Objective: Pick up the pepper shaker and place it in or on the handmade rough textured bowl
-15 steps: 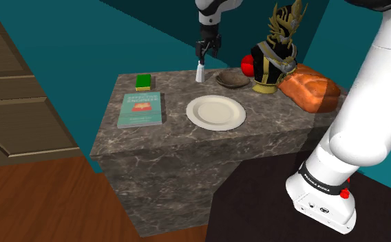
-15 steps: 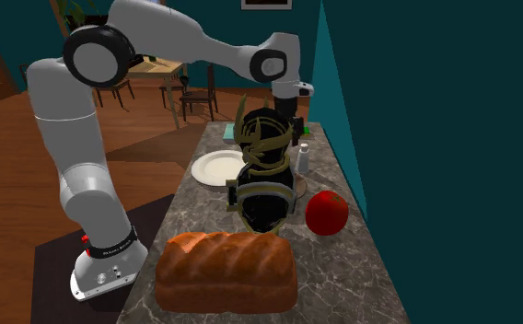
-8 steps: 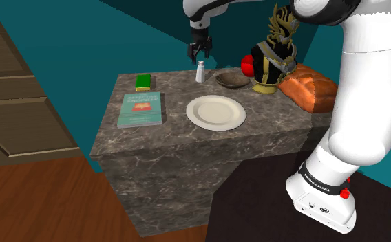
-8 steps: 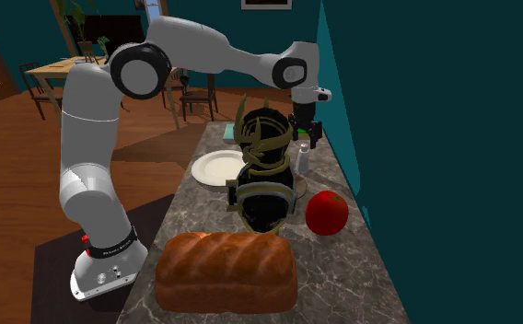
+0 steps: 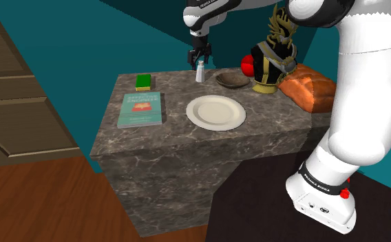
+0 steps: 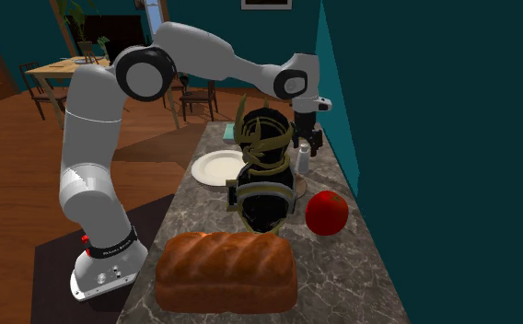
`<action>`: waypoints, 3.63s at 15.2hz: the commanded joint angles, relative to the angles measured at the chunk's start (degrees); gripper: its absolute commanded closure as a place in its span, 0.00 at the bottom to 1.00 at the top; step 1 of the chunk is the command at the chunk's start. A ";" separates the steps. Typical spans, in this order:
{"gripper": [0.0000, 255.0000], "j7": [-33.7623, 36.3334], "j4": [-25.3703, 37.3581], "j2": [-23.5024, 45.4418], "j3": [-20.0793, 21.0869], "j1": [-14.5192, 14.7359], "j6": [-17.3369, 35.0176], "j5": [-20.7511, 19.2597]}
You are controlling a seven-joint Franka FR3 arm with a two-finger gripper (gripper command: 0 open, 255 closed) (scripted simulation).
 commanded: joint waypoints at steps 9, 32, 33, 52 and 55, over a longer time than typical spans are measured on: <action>1.00 0.01 -0.10 0.05 0.00 0.00 0.16 0.00; 1.00 -0.81 10.86 -1.41 -0.13 -0.10 -12.22 0.05; 1.00 -0.87 11.70 -1.37 -0.13 -0.12 -13.00 0.06; 1.00 -7.52 -17.88 -29.84 -3.76 -3.52 -10.93 -4.12; 1.00 -7.33 -20.19 -29.84 -3.80 -3.57 -8.63 -4.19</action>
